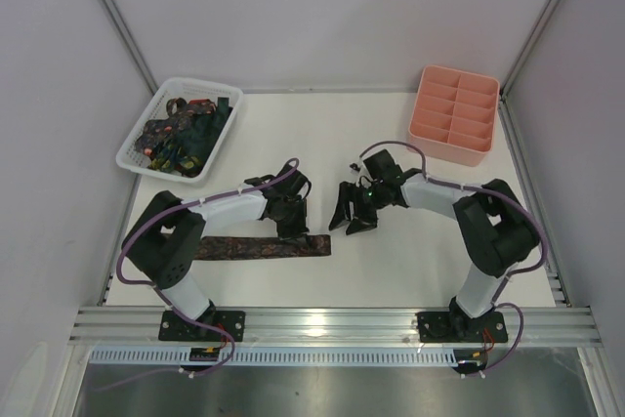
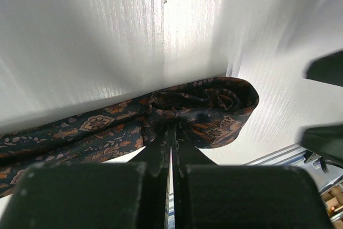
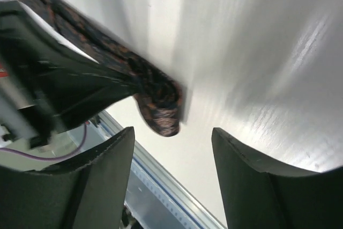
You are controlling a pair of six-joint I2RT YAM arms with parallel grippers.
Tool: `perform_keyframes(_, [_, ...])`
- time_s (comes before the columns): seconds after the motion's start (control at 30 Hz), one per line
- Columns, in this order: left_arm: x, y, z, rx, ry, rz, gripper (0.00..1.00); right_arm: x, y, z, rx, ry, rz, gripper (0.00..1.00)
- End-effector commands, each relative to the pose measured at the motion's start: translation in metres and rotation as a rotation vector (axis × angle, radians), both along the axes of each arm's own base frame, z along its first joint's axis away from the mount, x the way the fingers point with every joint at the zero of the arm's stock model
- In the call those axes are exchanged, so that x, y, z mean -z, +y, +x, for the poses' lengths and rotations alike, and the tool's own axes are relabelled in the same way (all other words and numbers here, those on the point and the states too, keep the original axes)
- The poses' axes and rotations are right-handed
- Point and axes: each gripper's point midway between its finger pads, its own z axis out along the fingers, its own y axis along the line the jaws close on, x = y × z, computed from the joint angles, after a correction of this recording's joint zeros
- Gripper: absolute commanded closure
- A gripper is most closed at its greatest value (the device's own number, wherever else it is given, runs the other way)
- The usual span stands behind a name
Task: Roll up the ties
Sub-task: Roll the tie
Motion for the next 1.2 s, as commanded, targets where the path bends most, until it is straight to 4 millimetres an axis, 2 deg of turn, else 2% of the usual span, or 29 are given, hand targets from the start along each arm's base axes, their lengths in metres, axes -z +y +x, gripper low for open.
perform_keyframes(0.0, [0.019, 0.023, -0.009, 0.007, 0.021, 0.101, 0.99, 0.021, 0.014, -0.009, -0.079, 0.001, 0.063, 0.32])
perform_keyframes(0.1, [0.021, 0.025, -0.01, 0.007, 0.026, 0.11, 0.99, 0.031, 0.025, -0.011, -0.104, -0.004, 0.08, 0.3])
perform_keyframes(0.27, [0.021, 0.025, -0.011, 0.007, 0.028, 0.107, 0.99, 0.039, 0.036, -0.026, -0.158, 0.018, 0.087, 0.33])
perform_keyframes(0.53, [0.02, 0.026, -0.008, 0.008, 0.026, 0.11, 0.99, 0.054, 0.033, -0.032, -0.153, 0.055, 0.057, 0.39])
perform_keyframes(0.63, [0.019, 0.025, -0.008, 0.012, 0.029, 0.107, 0.99, 0.056, 0.037, -0.029, -0.143, 0.058, 0.067, 0.45])
perform_keyframes(0.67, [0.018, 0.025, -0.008, 0.015, 0.029, 0.107, 0.99, 0.06, 0.038, -0.029, -0.141, 0.077, 0.065, 0.52])
perform_keyframes(0.7, [0.018, 0.024, -0.007, 0.021, 0.028, 0.106, 1.0, 0.059, 0.039, -0.029, -0.142, 0.093, 0.065, 0.55])
perform_keyframes(0.83, [0.014, 0.019, -0.007, 0.053, 0.031, 0.091, 0.99, 0.033, 0.052, -0.025, -0.142, 0.108, 0.105, 0.69])
perform_keyframes(0.87, [0.012, 0.017, -0.007, 0.053, 0.03, 0.082, 0.99, 0.026, 0.052, -0.026, -0.141, 0.124, 0.116, 0.79])
perform_keyframes(0.97, [0.007, 0.009, -0.008, 0.06, 0.02, 0.061, 0.99, 0.013, 0.051, -0.035, -0.148, 0.189, 0.12, 0.99])
perform_keyframes(1.03, [0.002, -0.001, -0.01, 0.083, 0.015, 0.047, 0.99, 0.004, 0.049, -0.037, -0.139, 0.201, 0.109, 1.0])
perform_keyframes(1.17, [-0.001, -0.024, -0.017, 0.126, 0.015, 0.03, 0.99, -0.002, 0.03, -0.05, -0.103, 0.271, 0.041, 1.0])
